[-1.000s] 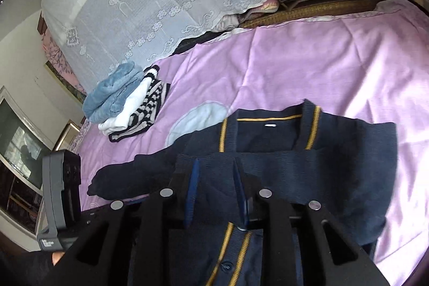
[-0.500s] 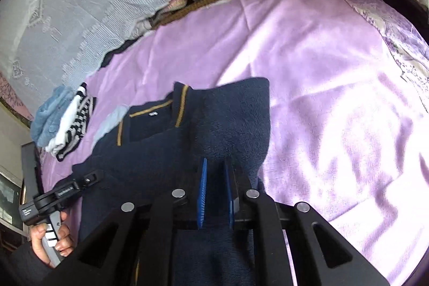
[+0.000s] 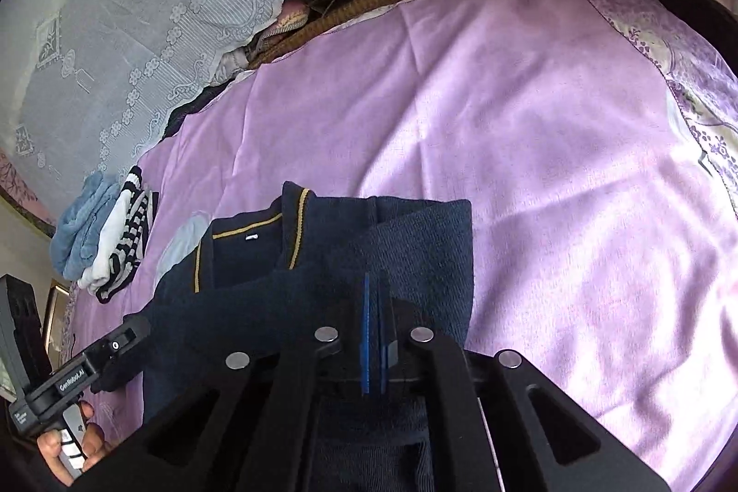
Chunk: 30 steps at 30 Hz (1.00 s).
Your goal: Fold small clothes
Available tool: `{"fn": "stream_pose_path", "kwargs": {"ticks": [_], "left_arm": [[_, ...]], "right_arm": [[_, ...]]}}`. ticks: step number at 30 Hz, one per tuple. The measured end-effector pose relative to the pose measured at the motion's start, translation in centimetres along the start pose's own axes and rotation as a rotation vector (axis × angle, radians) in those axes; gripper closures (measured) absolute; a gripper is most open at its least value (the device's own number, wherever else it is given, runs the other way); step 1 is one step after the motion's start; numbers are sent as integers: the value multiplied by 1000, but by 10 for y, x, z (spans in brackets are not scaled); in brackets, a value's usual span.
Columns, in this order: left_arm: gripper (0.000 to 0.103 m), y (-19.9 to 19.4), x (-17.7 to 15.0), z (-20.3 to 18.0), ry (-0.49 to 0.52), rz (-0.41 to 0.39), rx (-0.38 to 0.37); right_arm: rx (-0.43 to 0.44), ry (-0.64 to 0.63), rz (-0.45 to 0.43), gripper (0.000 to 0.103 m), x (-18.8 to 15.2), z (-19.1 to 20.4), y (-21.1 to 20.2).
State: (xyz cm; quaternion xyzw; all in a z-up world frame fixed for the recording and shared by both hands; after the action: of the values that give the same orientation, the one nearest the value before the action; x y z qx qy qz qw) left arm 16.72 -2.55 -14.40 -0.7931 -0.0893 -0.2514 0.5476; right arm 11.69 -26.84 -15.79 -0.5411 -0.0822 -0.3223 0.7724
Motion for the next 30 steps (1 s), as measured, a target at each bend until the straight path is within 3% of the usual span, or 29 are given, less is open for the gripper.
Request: {"fn": "stream_pose_path", "kwargs": {"ticks": [4, 6, 9, 12, 17, 21, 23, 27, 28, 30], "left_arm": [[72, 41, -9, 5, 20, 79, 82], [73, 49, -15, 10, 38, 87, 87], [72, 44, -13, 6, 66, 84, 97], [69, 29, -9, 7, 27, 63, 49], [55, 17, -10, 5, 29, 44, 37], [54, 40, -21, 15, 18, 107, 76], [54, 38, -24, 15, 21, 100, 77], [54, 16, -23, 20, -22, 73, 50], [54, 8, -23, 25, -40, 61, 45], [54, -9, -24, 41, -87, 34, 38]], "right_arm": [[-102, 55, 56, 103, 1, -31, 29], [-34, 115, 56, 103, -1, -45, 34], [-61, 81, 32, 103, 1, -41, 21], [-53, 23, -8, 98, 1, -28, 0], [-23, -50, -14, 98, -15, -5, -24], [-45, -60, 52, 98, -40, -3, -11], [-75, -54, 91, 102, -52, -10, 2], [-70, -22, 76, 103, -50, -11, -4], [-70, -33, 61, 98, -48, -6, -9], [-53, -79, 17, 98, -41, 13, -20]]}}
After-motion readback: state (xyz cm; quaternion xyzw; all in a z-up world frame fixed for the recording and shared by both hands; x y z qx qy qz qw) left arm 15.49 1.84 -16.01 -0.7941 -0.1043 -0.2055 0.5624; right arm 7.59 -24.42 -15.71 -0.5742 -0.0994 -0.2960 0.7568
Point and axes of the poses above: each gripper's, at about its wrist camera, not at the fingertips, and y roughly the way its jaws point, z to its left, x to its top, the point moved 5 cm from there along y, roughly the way its jaws point, and after that the axes turned 3 degrees about z, right-handed, at the moved point
